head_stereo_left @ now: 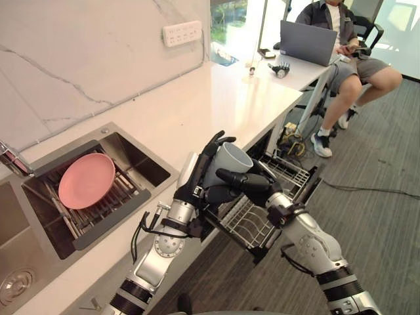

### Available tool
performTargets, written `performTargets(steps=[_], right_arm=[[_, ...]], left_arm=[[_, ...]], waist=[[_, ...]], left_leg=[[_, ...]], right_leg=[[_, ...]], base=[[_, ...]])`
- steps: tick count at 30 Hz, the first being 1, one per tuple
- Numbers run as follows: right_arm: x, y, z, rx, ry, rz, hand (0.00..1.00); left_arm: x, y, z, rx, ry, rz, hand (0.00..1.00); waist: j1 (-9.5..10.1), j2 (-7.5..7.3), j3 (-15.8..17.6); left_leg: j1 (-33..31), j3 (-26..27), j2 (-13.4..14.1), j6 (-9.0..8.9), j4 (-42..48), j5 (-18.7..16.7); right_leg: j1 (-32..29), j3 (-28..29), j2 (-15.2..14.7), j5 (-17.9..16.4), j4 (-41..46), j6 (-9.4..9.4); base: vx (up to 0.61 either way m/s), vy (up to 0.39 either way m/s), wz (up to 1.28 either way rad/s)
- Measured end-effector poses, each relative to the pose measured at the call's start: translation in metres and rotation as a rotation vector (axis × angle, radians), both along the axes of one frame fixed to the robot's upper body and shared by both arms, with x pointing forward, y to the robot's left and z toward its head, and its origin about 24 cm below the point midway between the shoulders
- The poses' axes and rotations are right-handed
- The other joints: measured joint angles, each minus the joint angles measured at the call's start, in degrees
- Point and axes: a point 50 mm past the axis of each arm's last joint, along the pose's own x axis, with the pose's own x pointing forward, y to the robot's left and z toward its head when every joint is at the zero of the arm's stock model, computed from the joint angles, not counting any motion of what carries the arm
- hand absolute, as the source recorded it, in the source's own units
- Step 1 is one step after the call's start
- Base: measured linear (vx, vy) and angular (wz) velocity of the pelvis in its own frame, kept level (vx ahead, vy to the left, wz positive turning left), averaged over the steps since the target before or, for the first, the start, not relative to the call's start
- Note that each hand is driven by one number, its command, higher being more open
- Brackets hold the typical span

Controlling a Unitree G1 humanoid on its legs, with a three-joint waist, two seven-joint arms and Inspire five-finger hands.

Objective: Walk over to the sink, pick up the cup, carry it to the dishwasher, place the cup inside the dishwasher, then close the dishwasher door

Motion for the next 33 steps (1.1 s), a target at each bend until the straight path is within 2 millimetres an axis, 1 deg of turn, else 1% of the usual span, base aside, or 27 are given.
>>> performTargets(steps=[4, 7, 13, 21, 26, 28, 32, 33], right_arm=[[-0.001, 0.006, 0.002, -0.01, -0.03, -0.058, 0.0], [0.0, 0.01, 0.005, 0.031, -0.037, -0.132, 0.0], [0.003, 0.004, 0.012, 0.093, -0.05, -0.324, 0.0], [0.006, -0.02, 0.023, 0.158, -0.106, -0.531, 0.0], [0.008, -0.034, 0.028, 0.167, -0.139, -0.641, 0.0], [0.008, -0.04, 0.031, 0.156, -0.154, -0.686, 0.0], [0.007, -0.063, 0.036, 0.14, -0.182, -0.817, 0.0], [0.005, -0.074, 0.037, 0.139, -0.183, -0.875, 0.0]], left_arm=[[0.0, 0.0, 0.001, -0.012, -0.006, 0.013, 1.0], [-0.001, -0.002, 0.0, -0.014, -0.003, 0.01, 1.0], [-0.013, -0.016, -0.011, -0.027, 0.047, -0.045, 1.0], [-0.028, -0.035, -0.017, -0.024, 0.058, -0.15, 1.0], [-0.031, -0.041, -0.017, -0.015, 0.065, -0.214, 1.0], [-0.032, -0.043, -0.018, -0.04, 0.098, -0.252, 1.0], [-0.033, -0.043, -0.02, -0.236, 0.23, -0.317, 1.0], [-0.033, -0.041, -0.019, -0.344, 0.287, -0.332, 1.0]], waist=[[-0.03, 0.0, 0.0], [-0.06, 0.0, 0.0], [0.12, 0.01, 0.0], [0.54, 0.02, 0.0], [0.84, 0.03, 0.0], [1.0, 0.04, 0.0], [1.11, 0.03, 0.0], [1.1, 0.03, 0.0]], left_leg=[[0.0, 0.2, 0.1, -0.06, 0.0, 0.0], [0.0, 0.3, 0.1, -0.08, 0.0, -0.1], [0.0, 0.3, 0.1, -0.1, 0.0, -0.1], [0.0, 0.3, 0.1, -0.1, 0.0, -0.1], [0.0, 0.1, 0.1, -0.09, 0.0, -0.1], [0.0, 0.1, 0.1, -0.09, 0.0, -0.1], [0.0, 0.0, 0.0, -0.09, 0.0, 0.0], [0.0, 0.0, 0.0, -0.09, 0.0, 0.0]], right_leg=[[-0.1, 0.2, 0.1, 0.0, -0.1, -0.14], [-0.1, 0.3, 0.1, 0.1, -0.1, -0.03], [-0.1, 0.3, 0.1, 0.2, -0.1, 0.15], [-0.1, 0.2, 0.1, 0.2, -0.1, 0.15], [0.0, 0.1, 0.1, 0.2, -0.1, 0.14], [0.1, 0.1, 0.1, 0.2, -0.1, 0.14], [0.1, 0.0, 0.1, 0.2, -0.1, 0.14], [0.1, 0.0, 0.1, 0.2, -0.1, 0.15]], base=[[0.0, 0.0, -0.03], [0.0, 0.0, 0.0], [0.0, 0.0, 0.0], [0.0, 0.0, 0.0], [0.0, 0.0, 0.0], [0.0, 0.0, 0.0], [0.0, 0.0, 0.0], [0.0, 0.0, 0.0]])
